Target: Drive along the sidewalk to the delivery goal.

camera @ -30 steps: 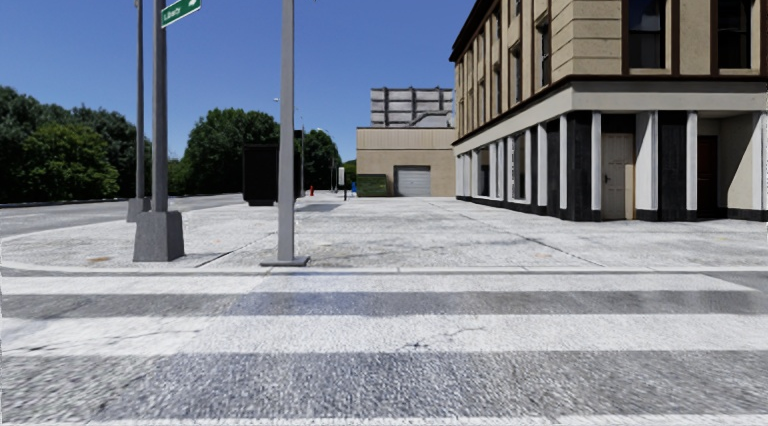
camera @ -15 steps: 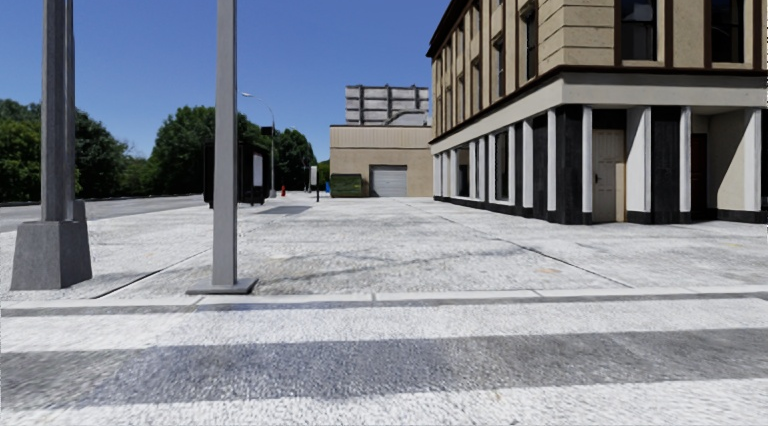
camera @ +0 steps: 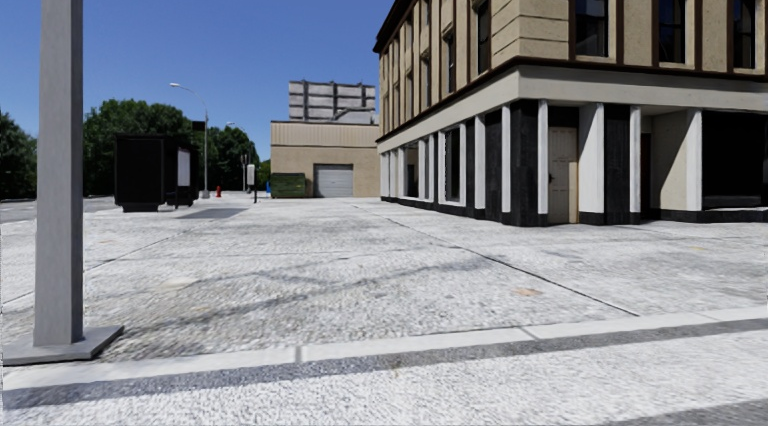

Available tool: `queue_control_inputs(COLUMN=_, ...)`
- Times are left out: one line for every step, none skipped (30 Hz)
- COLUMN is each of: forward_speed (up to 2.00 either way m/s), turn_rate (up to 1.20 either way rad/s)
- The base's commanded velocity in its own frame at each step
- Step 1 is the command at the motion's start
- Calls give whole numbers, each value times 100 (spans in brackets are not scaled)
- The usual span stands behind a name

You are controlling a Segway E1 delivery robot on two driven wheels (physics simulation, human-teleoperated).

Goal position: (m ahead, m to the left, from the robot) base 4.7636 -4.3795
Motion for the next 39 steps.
queue_control_inputs(forward_speed=176, turn_rate=-45)
queue_control_inputs(forward_speed=176, turn_rate=-45)
queue_control_inputs(forward_speed=172, turn_rate=-45)
queue_control_inputs(forward_speed=164, turn_rate=-45)
queue_control_inputs(forward_speed=156, turn_rate=-45)
queue_control_inputs(forward_speed=154, turn_rate=-45)
queue_control_inputs(forward_speed=154, turn_rate=-45)
queue_control_inputs(forward_speed=154, turn_rate=-45)
queue_control_inputs(forward_speed=154, turn_rate=-45)
queue_control_inputs(forward_speed=154, turn_rate=-45)
queue_control_inputs(forward_speed=154, turn_rate=-45)
queue_control_inputs(forward_speed=154, turn_rate=-45)
queue_control_inputs(forward_speed=153, turn_rate=-45)
queue_control_inputs(forward_speed=153, turn_rate=-45)
queue_control_inputs(forward_speed=153, turn_rate=-45)
queue_control_inputs(forward_speed=153, turn_rate=-45)
queue_control_inputs(forward_speed=153, turn_rate=-45)
queue_control_inputs(forward_speed=153, turn_rate=-45)
queue_control_inputs(forward_speed=153, turn_rate=-45)
queue_control_inputs(forward_speed=153, turn_rate=-45)
queue_control_inputs(forward_speed=153, turn_rate=-45)
queue_control_inputs(forward_speed=153, turn_rate=-45)
queue_control_inputs(forward_speed=153, turn_rate=-45)
queue_control_inputs(forward_speed=153, turn_rate=-45)
queue_control_inputs(forward_speed=153, turn_rate=-45)
queue_control_inputs(forward_speed=153, turn_rate=-45)
queue_control_inputs(forward_speed=153, turn_rate=-45)
queue_control_inputs(forward_speed=153, turn_rate=-45)
queue_control_inputs(forward_speed=153, turn_rate=-45)
queue_control_inputs(forward_speed=153, turn_rate=-45)
queue_control_inputs(forward_speed=153, turn_rate=-45)
queue_control_inputs(forward_speed=153, turn_rate=-45)
queue_control_inputs(forward_speed=153, turn_rate=-45)
queue_control_inputs(forward_speed=153, turn_rate=-45)
queue_control_inputs(forward_speed=153, turn_rate=-45)
queue_control_inputs(forward_speed=153, turn_rate=-45)
queue_control_inputs(forward_speed=153, turn_rate=-45)
queue_control_inputs(forward_speed=153, turn_rate=-45)
queue_control_inputs(forward_speed=153, turn_rate=-45)
